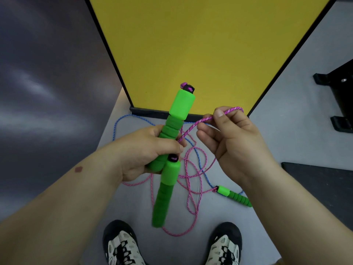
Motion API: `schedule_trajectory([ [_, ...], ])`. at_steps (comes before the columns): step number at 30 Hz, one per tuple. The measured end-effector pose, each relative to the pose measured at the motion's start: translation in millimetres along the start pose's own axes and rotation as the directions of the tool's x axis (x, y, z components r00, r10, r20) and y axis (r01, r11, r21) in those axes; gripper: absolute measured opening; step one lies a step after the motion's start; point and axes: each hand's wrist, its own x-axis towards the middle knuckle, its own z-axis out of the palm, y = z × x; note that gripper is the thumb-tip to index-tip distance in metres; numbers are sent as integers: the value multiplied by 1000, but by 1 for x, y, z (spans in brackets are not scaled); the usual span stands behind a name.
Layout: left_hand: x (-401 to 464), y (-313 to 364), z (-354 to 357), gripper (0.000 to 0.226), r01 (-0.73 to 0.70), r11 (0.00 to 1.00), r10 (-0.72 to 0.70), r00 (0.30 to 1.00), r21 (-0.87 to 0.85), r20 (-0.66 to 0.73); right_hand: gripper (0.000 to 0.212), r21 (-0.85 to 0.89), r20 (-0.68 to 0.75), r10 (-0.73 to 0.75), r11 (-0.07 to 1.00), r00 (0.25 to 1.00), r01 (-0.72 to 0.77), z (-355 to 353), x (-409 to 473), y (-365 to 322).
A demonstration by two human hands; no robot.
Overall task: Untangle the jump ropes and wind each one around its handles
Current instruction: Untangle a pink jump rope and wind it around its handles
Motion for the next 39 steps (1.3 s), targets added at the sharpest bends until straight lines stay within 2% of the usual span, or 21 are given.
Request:
schedule_trajectory([
  [4, -2, 1, -3, 27, 20, 1000, -19, 999, -5, 37, 9, 105, 9, 20, 994, 1000, -21, 2, 1, -5],
  [8, -2, 0, -6, 42, 26, 999, -28, 998, 31, 63, 11, 137, -17, 23, 990, 1000, -20, 2, 2, -5],
  [11, -3, 0, -5, 31, 13, 1000, -14, 999, 26, 39, 9, 141, -21, 23, 990, 1000, -19, 1, 3, -4],
  [13, -2, 0, -4, 16, -6, 1000, 6, 1000, 21, 20, 6, 88, 7, 45, 995, 999, -45, -1, 2, -3],
  [16, -2, 1, -4, 16, -27, 999, 27, 999, 20, 26, 5, -55, 83, 113, 993, 990, -109, 0, -2, 3],
  [19, -3, 1, -2, 12, -47, 999, 46, 996, 18, 72, 13, -192, 172, 166, 972, 971, -132, 2, -5, 10],
  [23, 0, -2, -5, 33, -60, 998, 57, 993, 32, 101, 23, -383, 167, 171, 919, 971, -96, 0, -4, 15],
  [26, -1, -1, -7, 33, -71, 997, 68, 991, 27, 116, 25, -380, 214, 140, 924, 967, -49, -1, -5, 16],
  [31, -2, 0, -5, 28, -50, 999, 48, 993, 18, 110, 24, -387, 288, -16, 913, 958, 131, 1, -7, 12],
  [34, -3, 0, -5, 28, -43, 999, 42, 992, 8, 119, 20, -454, 261, 29, 886, 965, 97, 3, -9, 12],
  [37, -2, 0, -5, 30, -56, 998, 51, 990, 33, 131, 7, -541, 209, 93, 840, 973, 36, 3, -9, 10],
  [39, -2, -1, -5, 24, -68, 997, 62, 992, 44, 112, 9, -599, 218, 127, 800, 968, 29, 2, -8, 11],
])
